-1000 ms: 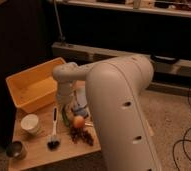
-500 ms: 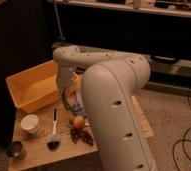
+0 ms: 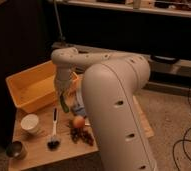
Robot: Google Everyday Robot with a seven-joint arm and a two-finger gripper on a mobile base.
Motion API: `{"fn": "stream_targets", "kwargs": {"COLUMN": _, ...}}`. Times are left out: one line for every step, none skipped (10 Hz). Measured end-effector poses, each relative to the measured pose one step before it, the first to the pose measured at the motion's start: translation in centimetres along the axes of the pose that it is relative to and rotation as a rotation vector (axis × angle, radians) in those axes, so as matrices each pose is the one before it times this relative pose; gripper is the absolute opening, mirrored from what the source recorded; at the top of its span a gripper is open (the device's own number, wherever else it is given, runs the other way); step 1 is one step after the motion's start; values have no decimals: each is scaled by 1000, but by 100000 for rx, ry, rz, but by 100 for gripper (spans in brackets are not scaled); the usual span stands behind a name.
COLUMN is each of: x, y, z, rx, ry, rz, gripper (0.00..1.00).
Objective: Place pepper in plastic cup
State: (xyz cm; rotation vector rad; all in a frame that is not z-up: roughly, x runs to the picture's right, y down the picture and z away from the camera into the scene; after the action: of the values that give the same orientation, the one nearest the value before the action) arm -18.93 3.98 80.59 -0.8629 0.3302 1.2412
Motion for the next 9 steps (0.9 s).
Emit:
{"fn": "stream_targets", "kwargs": {"x": 336, "y": 106, "z": -1031, "rx": 1642, "ry": -1160, "rz": 308, "gripper": 4}}
{"fn": "stream_targets", "kwargs": {"x": 536, "y": -873, "z": -1364, "rx": 2697, "ry": -139, "rz": 1265, "gripper": 4}}
{"fn": "stream_targets", "kwargs": {"x": 359, "y": -1206, "z": -590, "rx": 2105, "ry": 55, "rz": 1359, "gripper": 4}}
{"fn": "stream_targets", "kwargs": {"x": 524, "y": -2046, "z": -460, "rx": 3134, "ry": 20, "rz": 2408, "gripper": 4}}
{"fn": "stream_targets", "kwargs": {"x": 506, "y": -2097, "z": -455, "rx": 3384, "ry": 4, "rz": 2895, "gripper": 4}}
{"fn": "stream_targets", "kwargs": {"x": 582, "y": -2297, "z": -723, "rx": 3656, "ry": 115, "rz": 3666, "gripper": 4}}
{"fn": "stream_targets", "kwargs": {"x": 549, "y": -2415, "z": -652, "rx": 3459, "ry": 26, "rz": 3820, "gripper": 4}}
{"fn": "stream_targets", "kwargs": {"x": 871, "y": -3054, "z": -753, "rx": 3518, "ry": 393, "rz": 5246, "gripper": 4}}
{"fn": "stream_targets", "kwargs": {"x": 620, "y": -2089, "z": -481, "rx": 2229, "ry": 151, "rz": 3684, "gripper": 4}}
